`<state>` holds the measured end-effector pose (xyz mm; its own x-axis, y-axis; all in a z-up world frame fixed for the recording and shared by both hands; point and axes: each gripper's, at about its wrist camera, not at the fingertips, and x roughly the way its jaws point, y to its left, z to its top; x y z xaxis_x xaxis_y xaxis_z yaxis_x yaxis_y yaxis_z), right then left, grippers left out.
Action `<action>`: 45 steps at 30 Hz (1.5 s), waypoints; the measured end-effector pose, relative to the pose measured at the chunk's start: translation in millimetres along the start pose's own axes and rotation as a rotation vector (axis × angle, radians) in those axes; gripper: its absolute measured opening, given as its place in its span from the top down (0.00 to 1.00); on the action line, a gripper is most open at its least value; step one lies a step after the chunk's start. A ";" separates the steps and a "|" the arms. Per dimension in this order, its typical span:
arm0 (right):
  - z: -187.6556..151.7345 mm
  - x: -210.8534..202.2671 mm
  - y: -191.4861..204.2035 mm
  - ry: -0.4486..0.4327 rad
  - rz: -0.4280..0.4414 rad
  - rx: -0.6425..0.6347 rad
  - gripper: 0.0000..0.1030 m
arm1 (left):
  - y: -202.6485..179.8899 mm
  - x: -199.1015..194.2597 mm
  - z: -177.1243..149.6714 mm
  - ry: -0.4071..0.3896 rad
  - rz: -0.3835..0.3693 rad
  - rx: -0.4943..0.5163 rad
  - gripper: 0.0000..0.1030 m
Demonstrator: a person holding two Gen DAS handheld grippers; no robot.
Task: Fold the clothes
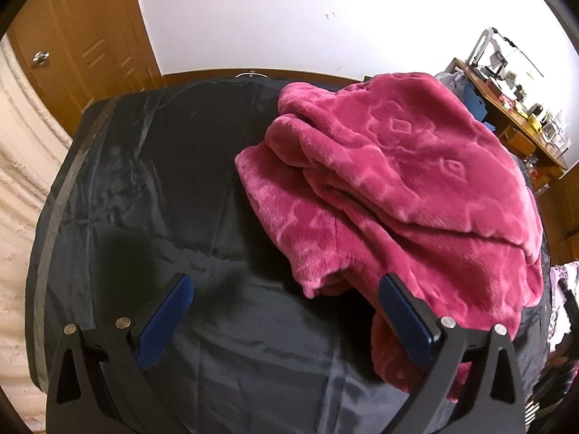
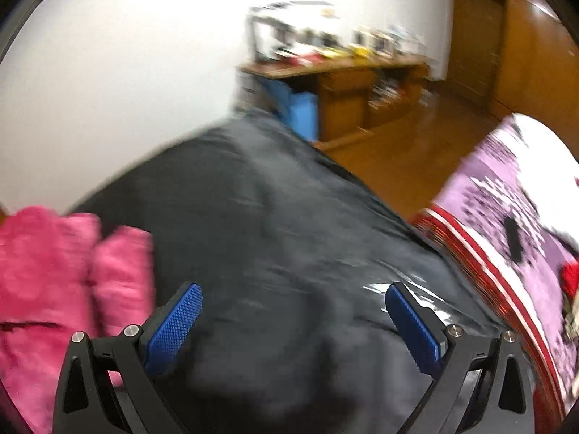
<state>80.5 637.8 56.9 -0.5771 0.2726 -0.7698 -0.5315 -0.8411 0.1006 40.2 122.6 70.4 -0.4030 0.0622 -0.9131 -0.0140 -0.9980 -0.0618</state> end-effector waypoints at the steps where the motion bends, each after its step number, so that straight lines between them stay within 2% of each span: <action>1: 5.8 -6.7 16.8 -0.016 0.037 -0.022 0.00 | 1.1 2.7 2.9 0.001 -0.005 0.003 0.00; 6: 23.9 -26.7 103.3 -0.054 0.207 -0.156 0.00 | 4.5 14.3 15.7 -0.008 0.003 0.035 0.00; 11: 23.4 -21.7 177.2 -0.039 0.297 -0.247 0.00 | 14.5 23.2 23.9 -0.011 0.008 0.012 0.00; 19: 22.9 -9.3 235.6 -0.009 0.351 -0.289 0.00 | 30.7 37.1 28.2 0.011 0.015 -0.010 0.00; 27: 31.3 4.0 284.3 0.010 0.362 -0.368 0.00 | 29.7 44.3 28.9 0.022 0.012 -0.007 0.00; 30: 31.3 22.3 304.5 0.068 0.343 -0.422 0.00 | 27.1 44.7 29.7 0.024 0.002 -0.003 0.00; 33: 21.7 47.4 314.0 0.208 0.358 -0.448 0.00 | 27.8 44.4 31.1 0.034 -0.050 -0.017 0.00; 39: -9.7 53.5 296.7 0.364 0.489 -0.412 0.00 | 43.3 55.6 34.1 0.090 -0.179 -0.137 0.00; 45: -49.4 30.9 270.5 0.412 0.589 -0.457 0.00 | 45.1 64.2 40.0 0.109 -0.207 -0.178 0.00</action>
<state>-50.5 395.5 29.2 -0.3615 -0.3860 -0.8487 0.1386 -0.9224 0.3605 -22.9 81.1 25.1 -0.3072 0.2750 -0.9111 0.0788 -0.9467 -0.3123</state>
